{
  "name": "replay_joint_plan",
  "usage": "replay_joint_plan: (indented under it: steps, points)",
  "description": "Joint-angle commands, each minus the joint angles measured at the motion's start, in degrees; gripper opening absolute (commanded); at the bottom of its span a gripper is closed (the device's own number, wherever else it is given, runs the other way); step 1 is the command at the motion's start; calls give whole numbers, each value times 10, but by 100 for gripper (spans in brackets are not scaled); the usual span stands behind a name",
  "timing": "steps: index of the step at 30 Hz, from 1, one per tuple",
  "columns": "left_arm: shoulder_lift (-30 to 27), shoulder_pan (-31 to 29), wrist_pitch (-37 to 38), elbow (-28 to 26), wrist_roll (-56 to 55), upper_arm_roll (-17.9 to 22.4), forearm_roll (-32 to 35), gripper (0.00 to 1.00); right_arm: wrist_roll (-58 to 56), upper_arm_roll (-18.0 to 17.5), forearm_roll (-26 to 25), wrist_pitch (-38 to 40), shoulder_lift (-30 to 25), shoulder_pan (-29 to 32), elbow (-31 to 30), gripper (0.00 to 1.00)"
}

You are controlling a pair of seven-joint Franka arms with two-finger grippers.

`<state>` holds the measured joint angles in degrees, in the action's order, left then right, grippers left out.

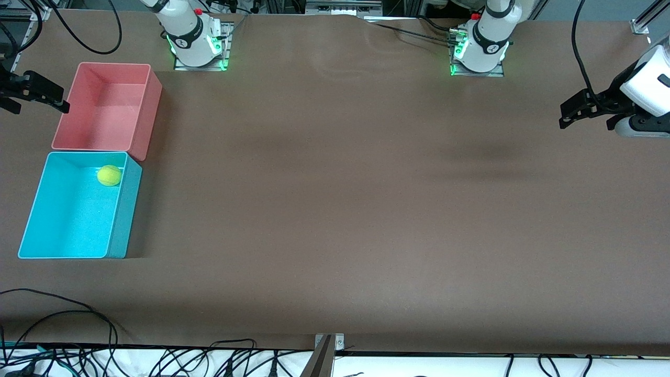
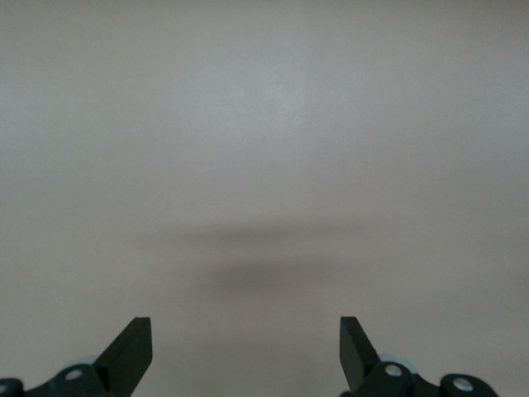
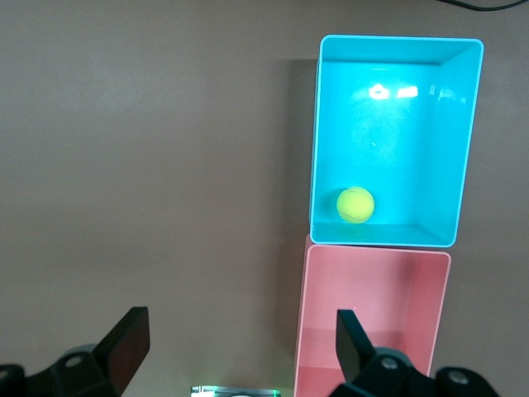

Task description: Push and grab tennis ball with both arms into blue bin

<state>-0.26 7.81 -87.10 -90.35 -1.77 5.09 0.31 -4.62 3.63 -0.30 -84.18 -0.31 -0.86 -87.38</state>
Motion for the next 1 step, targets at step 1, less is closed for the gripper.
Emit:
replay_joint_plan:
  steps: [1]
  points:
    - [0, -1, 2, 4, 15, 0, -4, 100, 7, -8, -8, -6, -5, 6, -7, 100]
